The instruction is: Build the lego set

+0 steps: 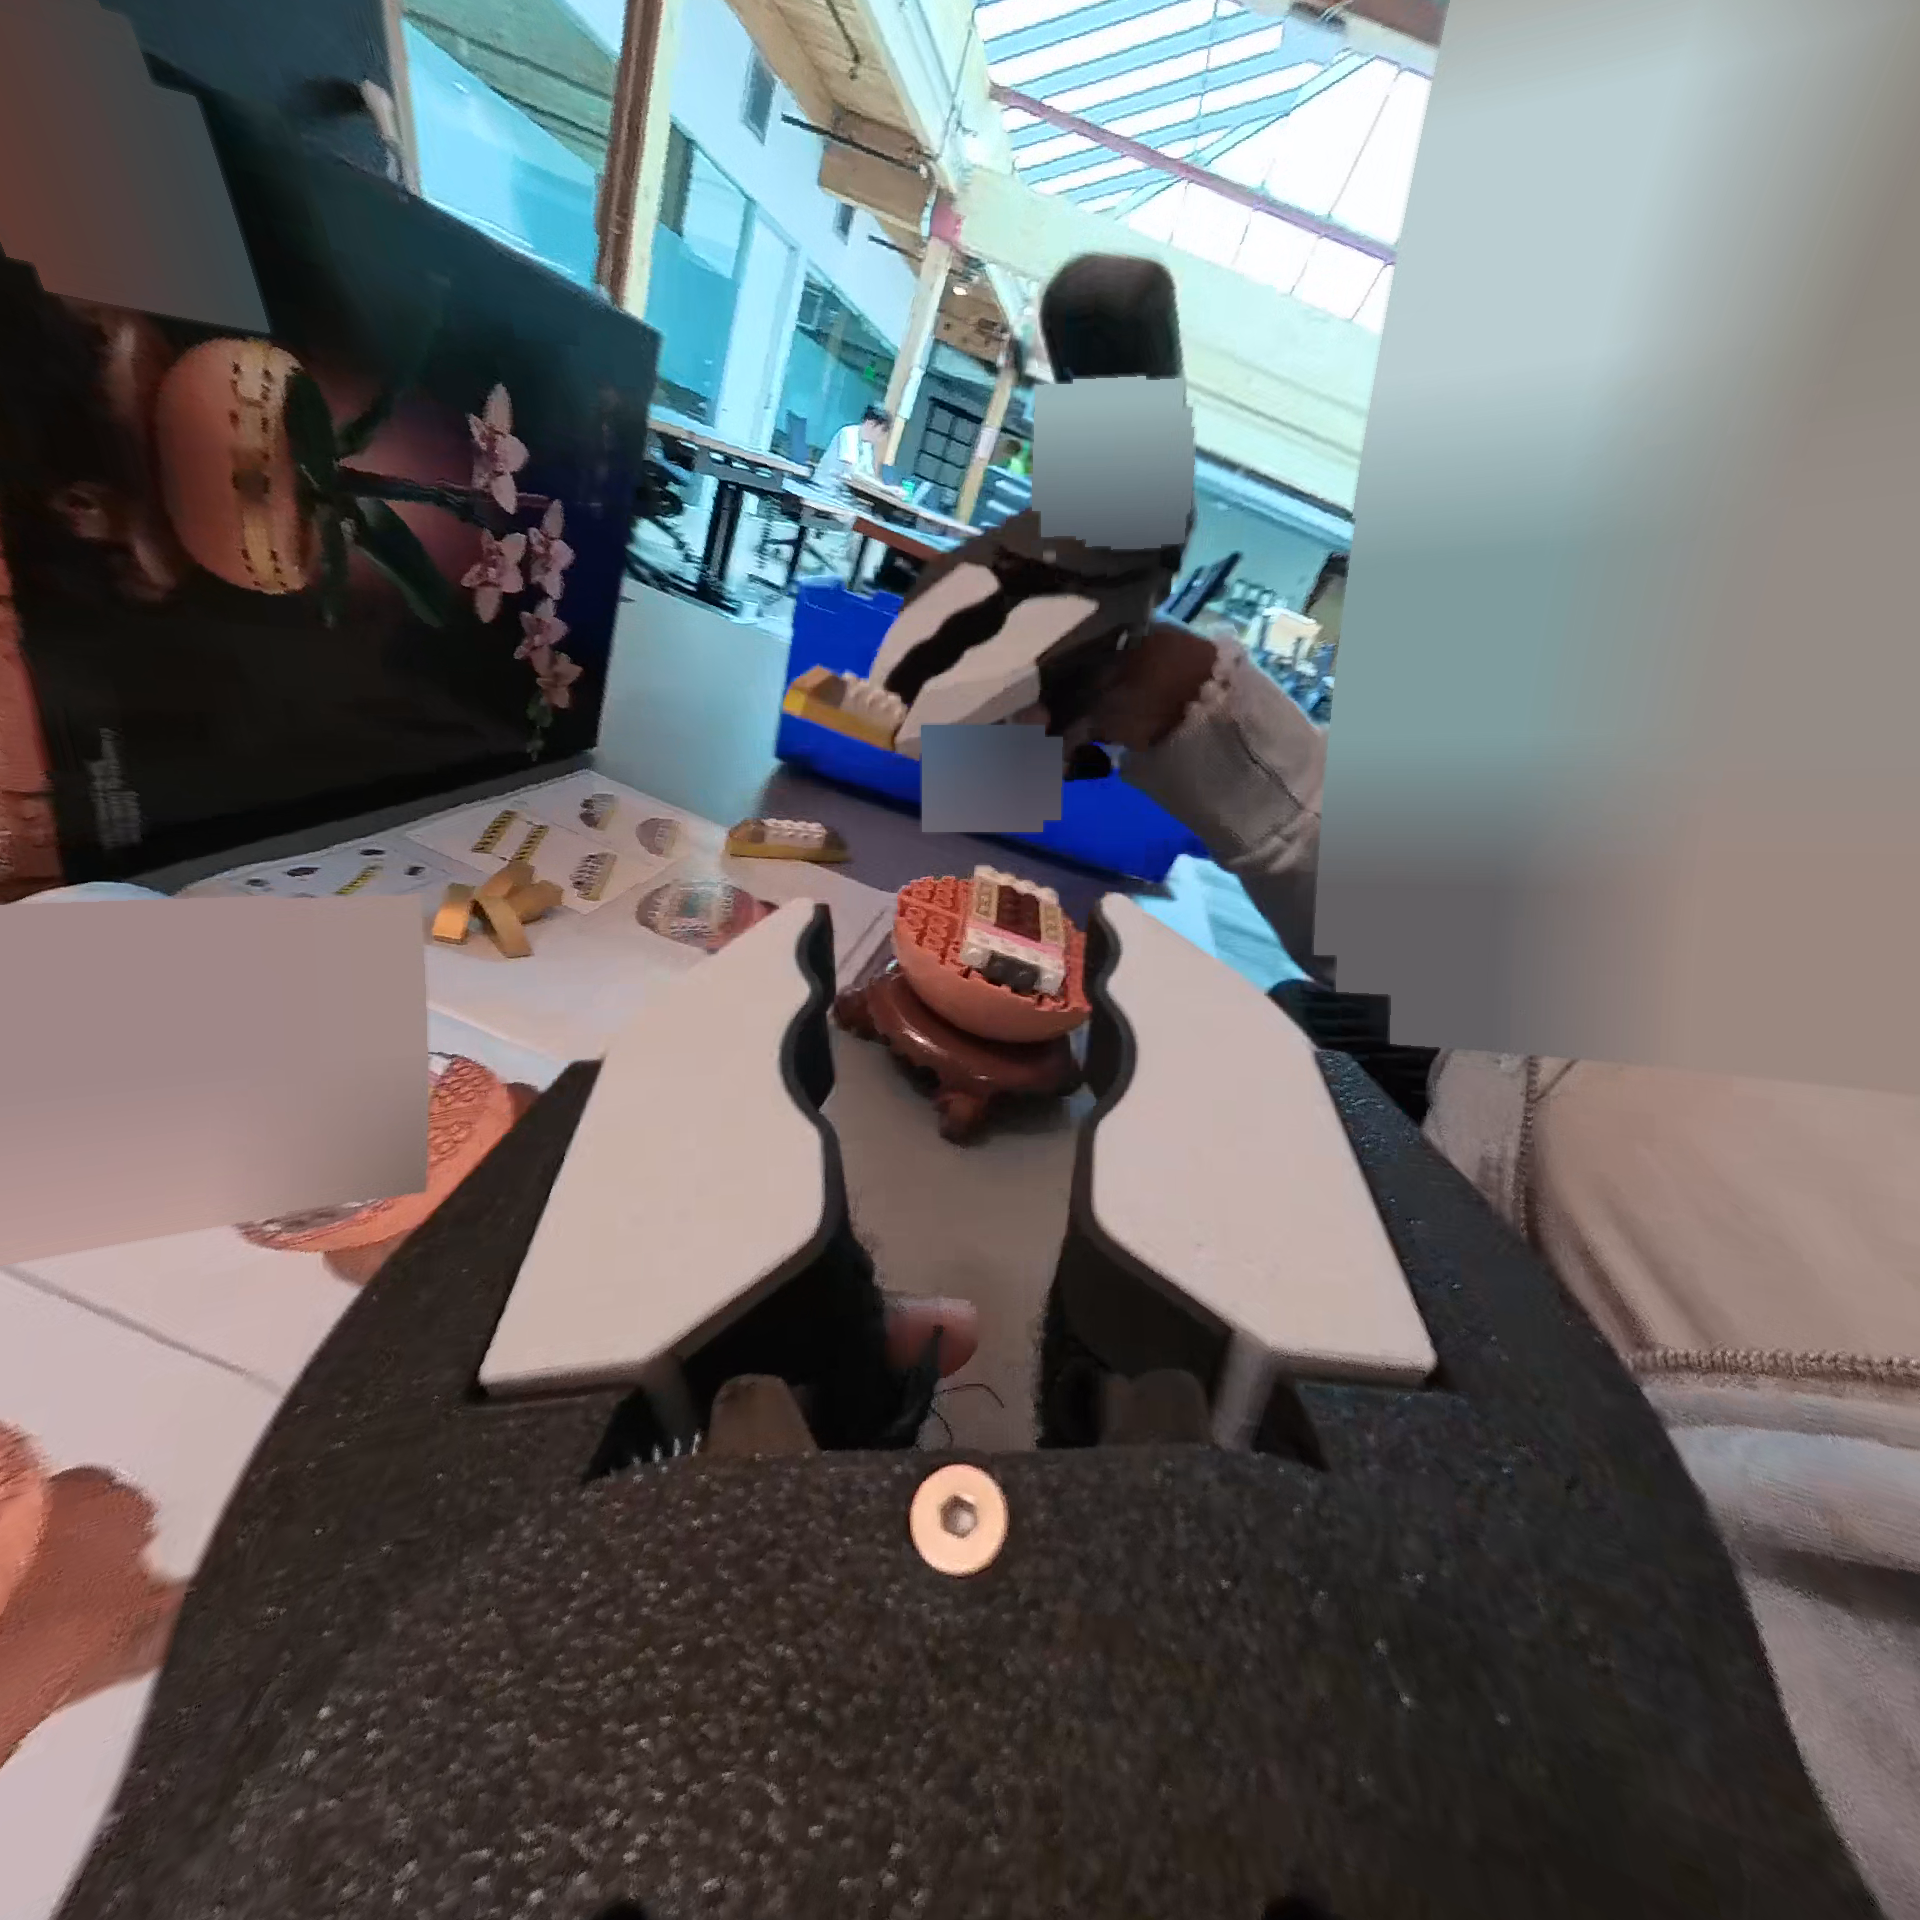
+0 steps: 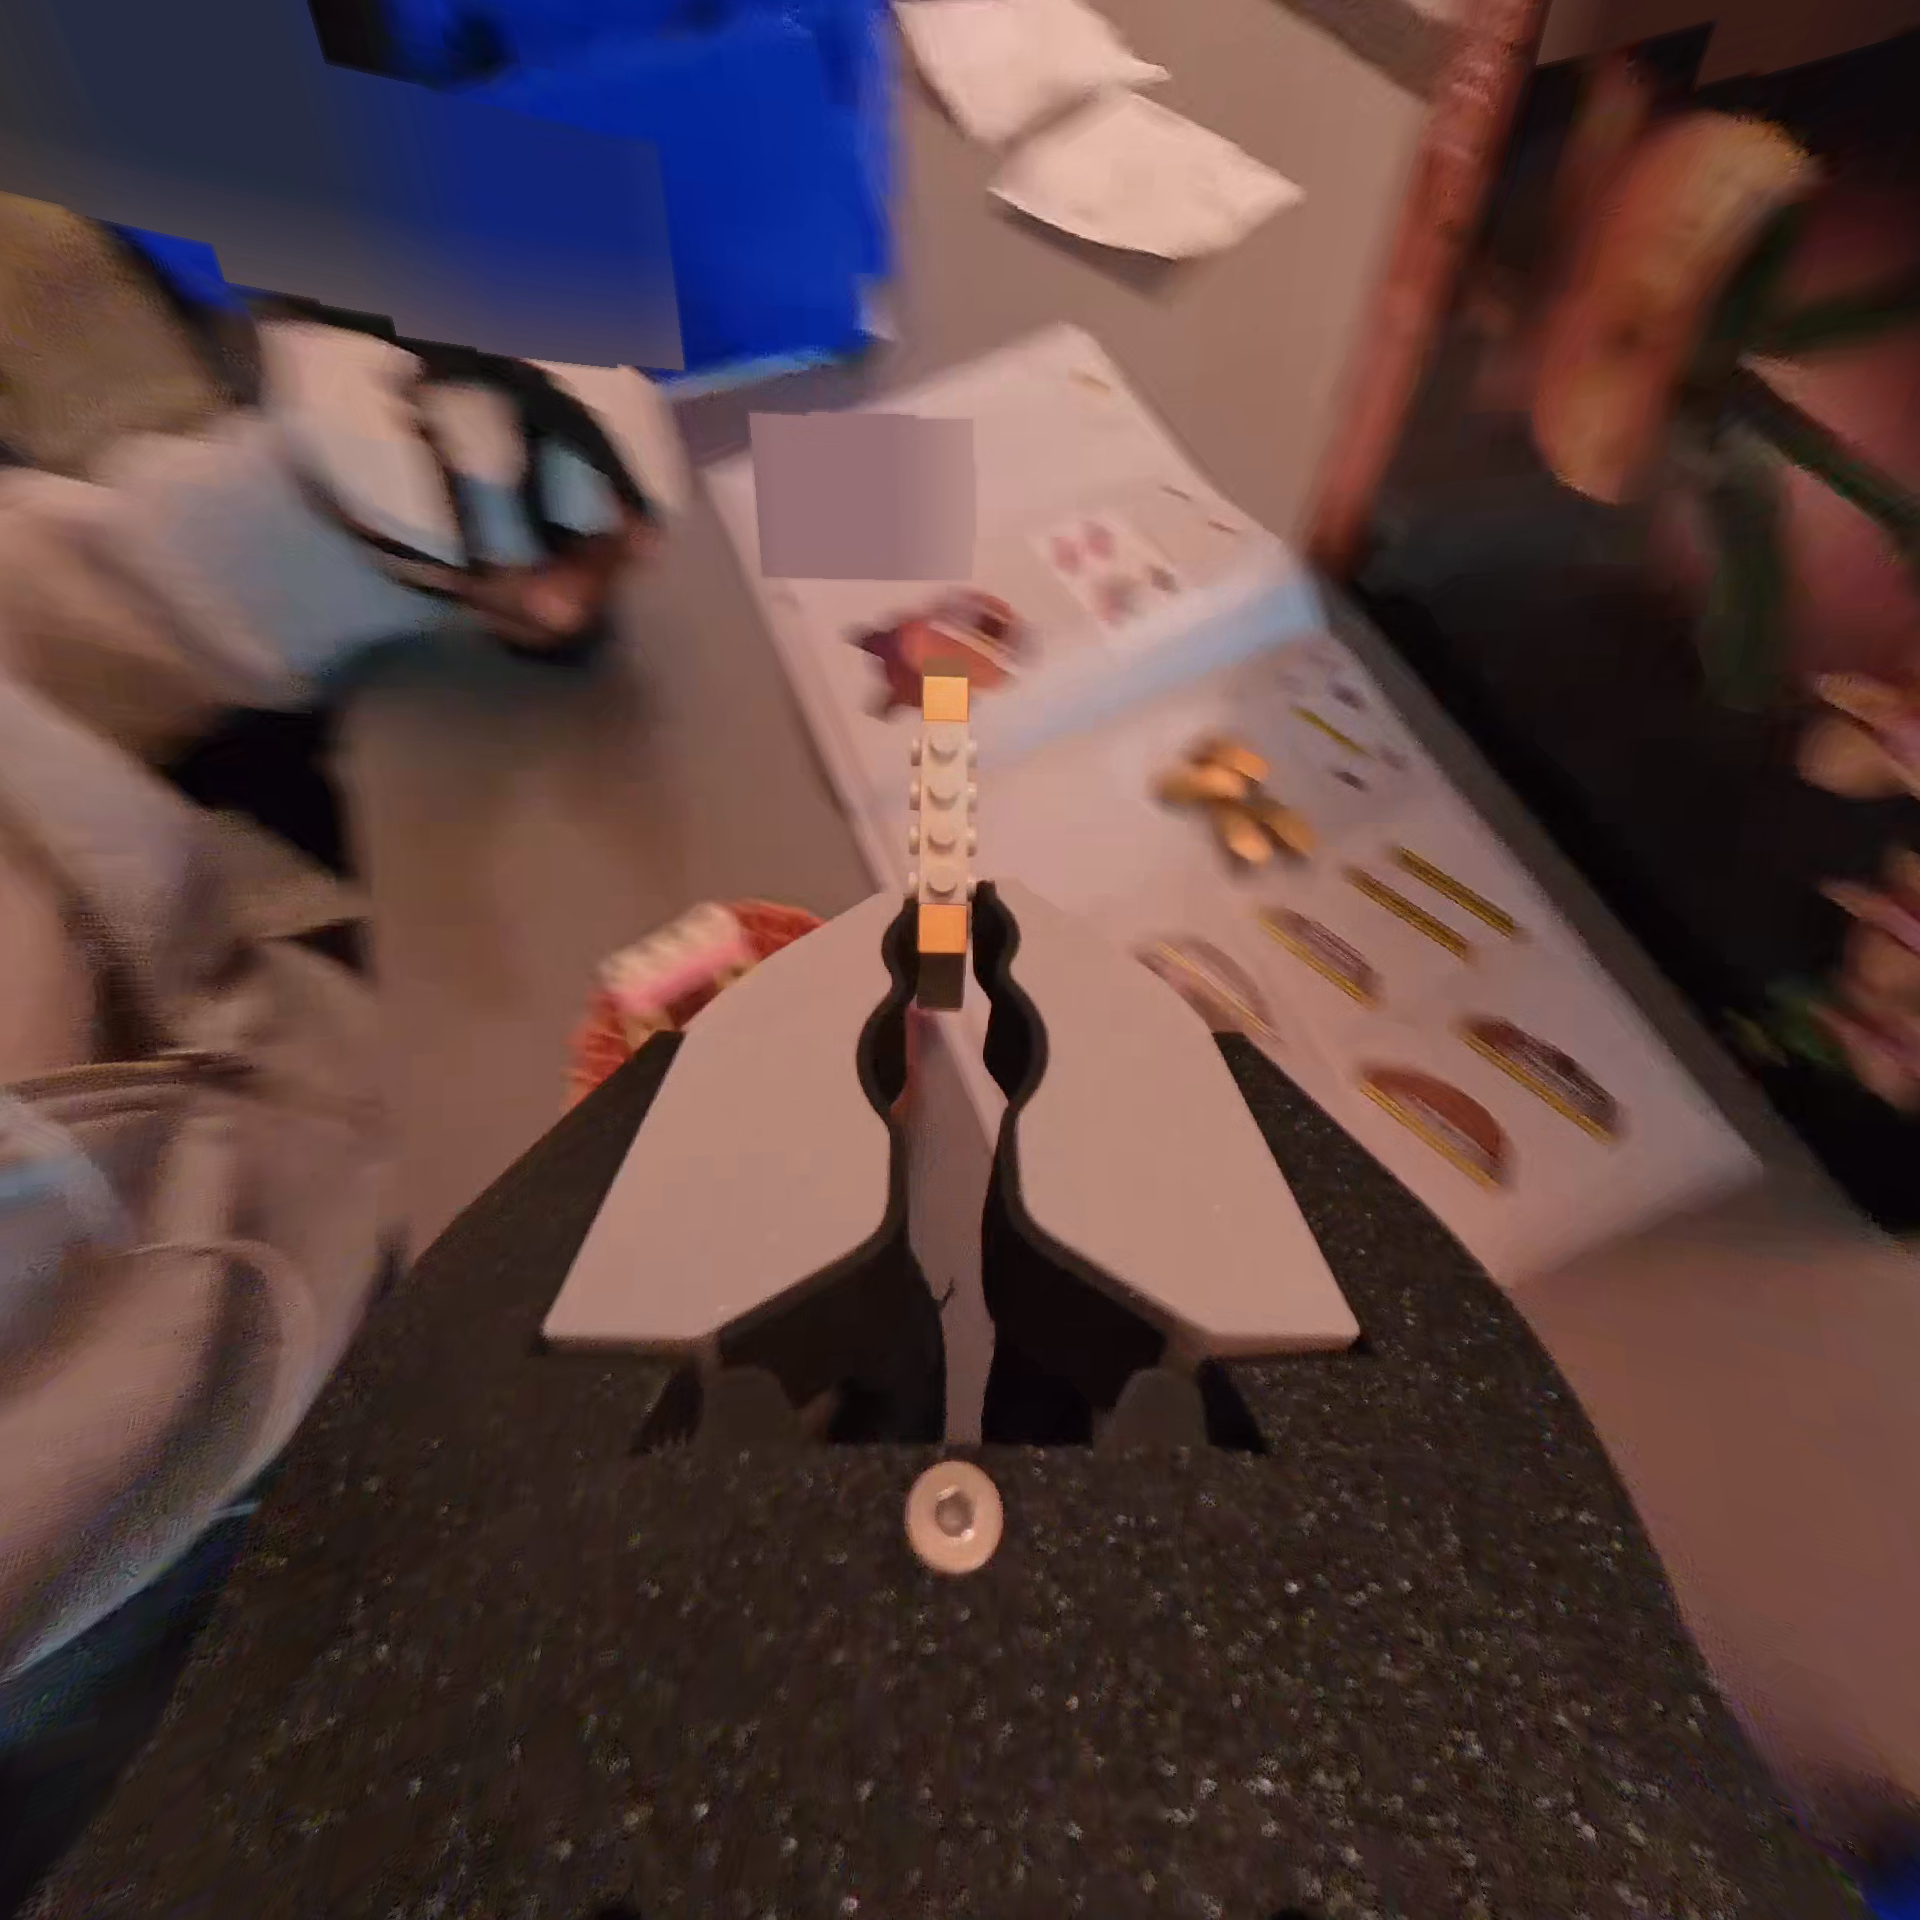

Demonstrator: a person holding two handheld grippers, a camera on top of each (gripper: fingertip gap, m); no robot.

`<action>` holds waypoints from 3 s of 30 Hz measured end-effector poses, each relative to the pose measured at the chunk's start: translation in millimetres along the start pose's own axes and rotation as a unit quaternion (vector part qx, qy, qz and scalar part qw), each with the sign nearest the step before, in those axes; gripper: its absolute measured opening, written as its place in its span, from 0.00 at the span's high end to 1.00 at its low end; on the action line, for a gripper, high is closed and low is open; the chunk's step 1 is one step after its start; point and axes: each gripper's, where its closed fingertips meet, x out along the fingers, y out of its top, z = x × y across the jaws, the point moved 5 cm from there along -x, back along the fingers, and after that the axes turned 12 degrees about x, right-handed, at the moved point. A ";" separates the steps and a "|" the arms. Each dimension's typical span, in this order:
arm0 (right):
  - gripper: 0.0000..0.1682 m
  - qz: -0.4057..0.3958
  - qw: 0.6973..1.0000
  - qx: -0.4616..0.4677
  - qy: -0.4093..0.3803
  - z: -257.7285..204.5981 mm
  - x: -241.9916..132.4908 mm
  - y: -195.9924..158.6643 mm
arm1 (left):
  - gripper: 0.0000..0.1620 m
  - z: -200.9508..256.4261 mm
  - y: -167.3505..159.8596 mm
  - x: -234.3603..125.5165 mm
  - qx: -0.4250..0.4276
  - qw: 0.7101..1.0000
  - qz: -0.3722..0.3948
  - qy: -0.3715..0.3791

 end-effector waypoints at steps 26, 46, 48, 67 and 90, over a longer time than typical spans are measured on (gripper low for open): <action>0.82 0.269 0.936 -0.152 0.166 -100.3 -19.4 48.6 | 0.95 22.0 17.7 12.8 0.036 0.997 0.031 -0.057; 0.98 0.476 0.821 -0.295 -0.109 -48.3 -81.1 45.1 | 0.95 12.8 4.1 -3.3 0.023 0.994 0.092 -0.055; 0.95 0.425 0.845 -0.293 -0.140 -33.5 -70.2 41.0 | 0.95 11.4 4.1 -3.5 0.014 0.994 0.094 -0.052; 0.89 0.059 0.974 -0.201 -0.082 72.9 24.6 17.0 | 0.95 10.0 3.9 -4.9 0.049 0.993 0.098 -0.035; 0.94 0.369 0.907 -0.103 -0.177 104.9 -12.1 9.4 | 0.95 10.7 4.1 -7.1 0.055 0.993 0.099 -0.030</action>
